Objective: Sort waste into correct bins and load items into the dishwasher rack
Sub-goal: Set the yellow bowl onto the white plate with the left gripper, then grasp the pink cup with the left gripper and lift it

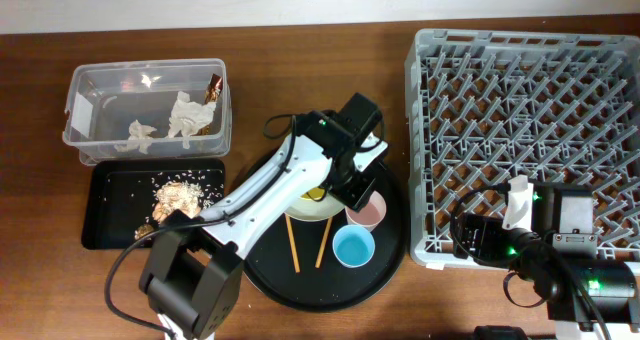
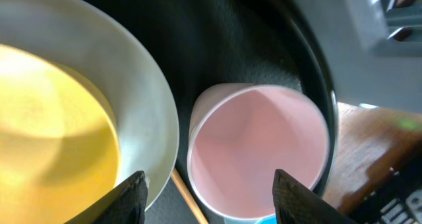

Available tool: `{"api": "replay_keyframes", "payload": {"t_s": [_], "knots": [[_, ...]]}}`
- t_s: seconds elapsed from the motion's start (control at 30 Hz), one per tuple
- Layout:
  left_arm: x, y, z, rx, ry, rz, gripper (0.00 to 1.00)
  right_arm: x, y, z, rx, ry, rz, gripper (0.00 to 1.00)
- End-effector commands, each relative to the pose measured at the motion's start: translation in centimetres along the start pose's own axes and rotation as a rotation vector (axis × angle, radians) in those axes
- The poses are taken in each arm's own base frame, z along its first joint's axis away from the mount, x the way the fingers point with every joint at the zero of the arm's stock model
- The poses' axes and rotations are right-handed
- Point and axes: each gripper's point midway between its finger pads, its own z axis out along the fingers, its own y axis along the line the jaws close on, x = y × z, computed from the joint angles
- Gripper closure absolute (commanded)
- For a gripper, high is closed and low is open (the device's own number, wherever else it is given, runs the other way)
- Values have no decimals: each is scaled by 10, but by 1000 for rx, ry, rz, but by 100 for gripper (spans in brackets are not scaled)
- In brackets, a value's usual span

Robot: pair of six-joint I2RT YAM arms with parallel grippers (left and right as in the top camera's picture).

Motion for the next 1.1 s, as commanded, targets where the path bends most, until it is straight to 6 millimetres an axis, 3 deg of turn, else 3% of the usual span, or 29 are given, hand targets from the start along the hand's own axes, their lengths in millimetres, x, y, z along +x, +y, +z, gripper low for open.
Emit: {"api": "replay_keyframes", "payload": {"t_s": [0.0,0.03,0.1,0.2,0.3,0.37,0.47,0.57,0.63,0.7,0.8,0.9,1.07], "knots": [[16,5,17,-4,37,-5,39,-3,4,-4,-17,-12,-3,2],[21,6,24,-4,49,-7,48,-3,4,-4,-16,-12,-3,2],[15,6,25,0,24,-2,81,-3,4,-4,-16,-11,-3,2],[-1,5,24,3,-41,-27,100,-2,4,-4,-16,-11,-3,2],[-7,1,21,22,-60,-26,100,-2,4,-4,-16,-11,-3,2],[-20,-6,4,66,-105,-21,100,-3,4,-4,-16,-11,-3,2],[-44,16,-60,89,-257,-117,100,-10,-12,-5,80,-46,-3,1],[-54,42,-104,256,-375,-285,100,-39,-7,-2,55,-140,17,2],[-62,47,-125,451,-430,-338,100,-52,21,8,-101,-134,-6,2],[-76,30,-164,788,-505,-271,100,-54,72,13,-411,-76,-102,1],[-74,16,-175,918,-494,-222,100,-63,123,1,-784,-62,-198,2],[-69,4,-187,1017,-477,-182,100,-82,148,-20,-996,-170,-332,2],[-66,-20,-187,1066,-442,-134,100,-103,165,-46,-1133,-336,-522,2]]}}
